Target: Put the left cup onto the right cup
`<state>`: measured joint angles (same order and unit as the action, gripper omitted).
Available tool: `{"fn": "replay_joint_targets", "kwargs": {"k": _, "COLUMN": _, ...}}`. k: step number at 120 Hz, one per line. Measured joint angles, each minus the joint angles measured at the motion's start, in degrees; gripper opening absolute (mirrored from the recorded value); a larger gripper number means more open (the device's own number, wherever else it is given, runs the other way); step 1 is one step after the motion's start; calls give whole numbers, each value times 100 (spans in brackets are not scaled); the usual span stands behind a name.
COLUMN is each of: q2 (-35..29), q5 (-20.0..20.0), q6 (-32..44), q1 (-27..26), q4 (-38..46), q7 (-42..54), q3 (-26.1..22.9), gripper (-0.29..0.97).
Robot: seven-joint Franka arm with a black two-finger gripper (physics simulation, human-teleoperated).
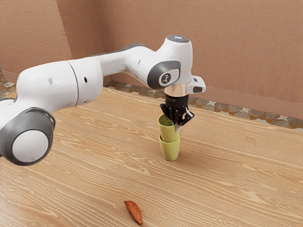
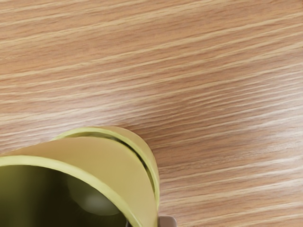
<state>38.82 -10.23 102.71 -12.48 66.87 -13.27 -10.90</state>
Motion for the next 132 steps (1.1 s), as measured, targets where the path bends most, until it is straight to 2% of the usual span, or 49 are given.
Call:
{"fn": "replay_joint_targets", "kwargs": {"k": 26, "q2": -2, "q5": 80, "q6": -2, "q1": 0, "q4": 4, "q7": 0, "q3": 0, "gripper": 30}}
{"fn": "replay_joint_targets", "kwargs": {"k": 46, "q2": -52, "q5": 101, "q6": -31, "q1": -13, "q4": 4, "q7": 1, "q3": 1, "gripper": 45}}
{"fn": "replay_joint_targets", "kwargs": {"k": 96, "q2": -591, "q5": 107, "q6": -206, "q1": -108, "q4": 58, "q7": 1, "q3": 9, "gripper": 57}}
{"fn": "replay_joint_targets", "kwargs": {"k": 132, "q2": -1306, "q5": 116, "q6": -302, "q1": -268, "q4": 651, "q7": 23, "q3": 85, "gripper": 65}}
